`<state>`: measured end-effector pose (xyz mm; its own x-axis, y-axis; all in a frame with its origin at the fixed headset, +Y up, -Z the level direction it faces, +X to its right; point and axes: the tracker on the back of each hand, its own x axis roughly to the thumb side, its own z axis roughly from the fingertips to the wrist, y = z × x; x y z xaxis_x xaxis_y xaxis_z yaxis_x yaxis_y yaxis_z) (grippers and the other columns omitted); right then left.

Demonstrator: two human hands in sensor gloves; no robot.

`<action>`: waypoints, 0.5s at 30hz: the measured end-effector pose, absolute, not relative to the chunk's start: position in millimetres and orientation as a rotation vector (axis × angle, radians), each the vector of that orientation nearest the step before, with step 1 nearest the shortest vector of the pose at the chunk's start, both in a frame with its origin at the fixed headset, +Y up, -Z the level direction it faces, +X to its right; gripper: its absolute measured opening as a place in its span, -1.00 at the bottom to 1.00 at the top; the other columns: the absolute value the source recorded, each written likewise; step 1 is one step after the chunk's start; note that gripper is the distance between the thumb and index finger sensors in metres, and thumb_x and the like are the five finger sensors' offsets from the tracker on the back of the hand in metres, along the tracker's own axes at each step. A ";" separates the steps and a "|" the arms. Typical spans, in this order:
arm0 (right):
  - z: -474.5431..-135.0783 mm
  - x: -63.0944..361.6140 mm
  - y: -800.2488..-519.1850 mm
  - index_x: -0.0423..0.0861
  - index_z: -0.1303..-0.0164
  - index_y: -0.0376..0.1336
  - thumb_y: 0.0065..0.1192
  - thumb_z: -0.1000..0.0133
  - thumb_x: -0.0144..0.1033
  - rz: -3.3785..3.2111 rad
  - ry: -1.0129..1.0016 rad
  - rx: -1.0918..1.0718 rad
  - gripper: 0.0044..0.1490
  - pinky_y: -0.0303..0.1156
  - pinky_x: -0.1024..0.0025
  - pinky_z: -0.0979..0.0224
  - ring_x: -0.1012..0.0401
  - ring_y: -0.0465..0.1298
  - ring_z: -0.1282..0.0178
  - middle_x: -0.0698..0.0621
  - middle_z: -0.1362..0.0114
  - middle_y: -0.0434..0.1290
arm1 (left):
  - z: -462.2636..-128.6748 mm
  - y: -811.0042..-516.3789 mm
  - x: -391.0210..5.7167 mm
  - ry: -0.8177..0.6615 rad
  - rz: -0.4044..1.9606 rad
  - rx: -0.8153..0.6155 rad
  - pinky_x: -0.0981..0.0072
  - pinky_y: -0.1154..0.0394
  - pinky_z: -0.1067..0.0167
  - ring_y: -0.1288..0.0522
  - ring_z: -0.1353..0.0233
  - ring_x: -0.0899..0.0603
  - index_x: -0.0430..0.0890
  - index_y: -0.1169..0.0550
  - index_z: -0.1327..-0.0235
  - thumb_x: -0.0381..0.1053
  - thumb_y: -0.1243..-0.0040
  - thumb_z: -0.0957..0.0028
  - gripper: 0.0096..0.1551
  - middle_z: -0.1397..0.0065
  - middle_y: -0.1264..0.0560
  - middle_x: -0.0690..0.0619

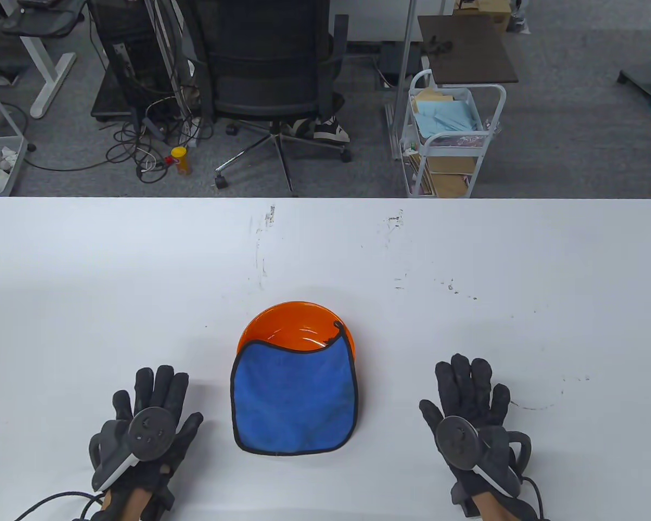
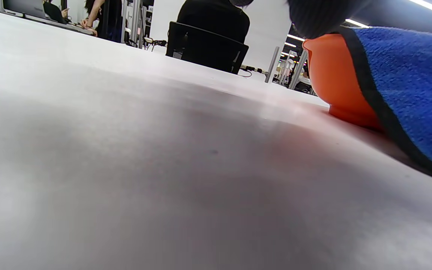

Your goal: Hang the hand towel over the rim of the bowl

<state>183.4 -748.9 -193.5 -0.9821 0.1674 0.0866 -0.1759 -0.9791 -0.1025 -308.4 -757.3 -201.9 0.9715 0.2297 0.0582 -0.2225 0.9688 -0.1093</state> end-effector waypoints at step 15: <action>-192.2 182.3 -748.5 -0.15 -0.74 -0.31 -0.29 -0.32 0.11 2.983 -0.160 0.121 -0.08 -0.32 -0.49 -0.50 -0.26 -0.41 -0.70 -0.22 -0.77 -0.31 | -202.7 -757.1 -308.5 -0.068 0.224 -0.113 -0.34 0.43 -0.37 0.38 -0.65 -0.23 -0.02 0.07 -0.69 0.25 0.05 -0.25 -0.12 -0.74 0.23 0.01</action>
<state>182.3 -748.5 -192.2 -0.9852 0.1471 0.0885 -0.1557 -0.9827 -0.0998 -308.5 -757.1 -202.7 0.9726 0.2258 0.0551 -0.2181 0.9686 -0.1196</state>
